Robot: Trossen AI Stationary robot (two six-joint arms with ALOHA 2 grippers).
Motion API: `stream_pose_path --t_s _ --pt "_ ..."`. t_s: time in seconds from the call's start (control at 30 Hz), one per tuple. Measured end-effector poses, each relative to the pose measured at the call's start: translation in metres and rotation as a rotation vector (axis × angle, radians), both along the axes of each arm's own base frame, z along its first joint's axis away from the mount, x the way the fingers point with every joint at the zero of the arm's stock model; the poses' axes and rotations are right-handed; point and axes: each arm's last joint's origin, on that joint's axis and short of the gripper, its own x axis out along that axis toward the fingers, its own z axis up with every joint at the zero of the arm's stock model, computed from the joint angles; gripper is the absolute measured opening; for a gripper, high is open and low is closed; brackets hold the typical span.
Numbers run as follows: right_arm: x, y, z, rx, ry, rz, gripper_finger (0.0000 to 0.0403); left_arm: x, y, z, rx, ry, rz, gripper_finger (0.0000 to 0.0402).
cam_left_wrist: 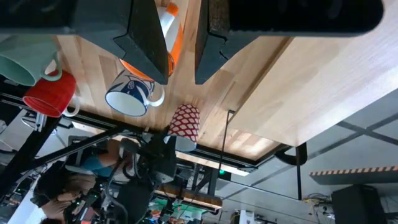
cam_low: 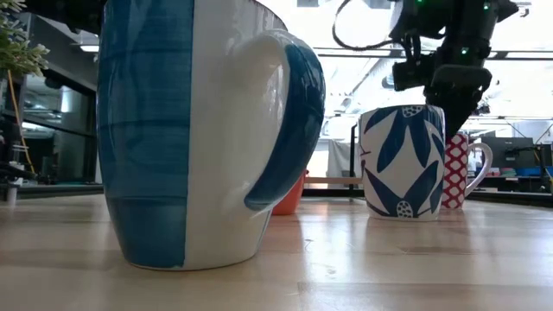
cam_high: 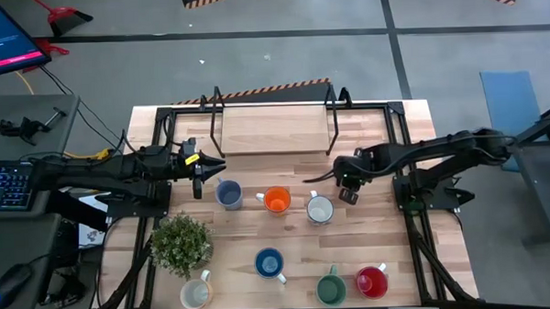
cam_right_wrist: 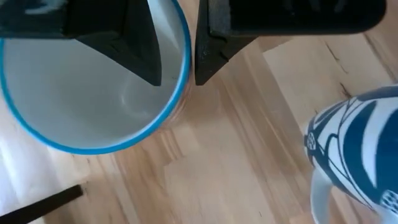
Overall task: Place coffee mugs
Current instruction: Put the red white patterned mug on the shelf
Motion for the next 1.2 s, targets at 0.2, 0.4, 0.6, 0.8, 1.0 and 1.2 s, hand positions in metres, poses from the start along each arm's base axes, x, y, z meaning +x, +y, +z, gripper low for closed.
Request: stream_pose_path --t_s 0.2,0.4,0.6,0.8,1.0,1.2 --pt "0.013 0.000 -0.012 -0.002 0.002 0.008 0.0076 0.000 0.000 0.000 0.000 0.000 0.000 0.0072" --pt "0.020 0.000 -0.024 0.004 0.032 -0.046 0.0038 0.000 0.000 0.000 -0.001 0.000 0.000 0.0072" --pt "0.021 0.000 -0.021 -0.004 0.021 -0.037 0.0005 0.000 0.000 0.000 0.000 0.000 0.000 0.0072" --pt "0.013 -0.002 0.029 -0.045 -0.074 -0.044 0.0002 0.000 0.000 0.000 0.000 0.000 0.000 0.0072" --pt "-0.004 0.001 0.102 -0.041 -0.209 -0.069 0.0001 0.000 0.000 0.000 0.000 0.000 0.000 0.0072" --pt "0.009 -0.006 0.172 -0.109 -0.525 -0.047 0.0001 0.000 0.000 0.000 -0.015 -0.003 0.003 0.0072"
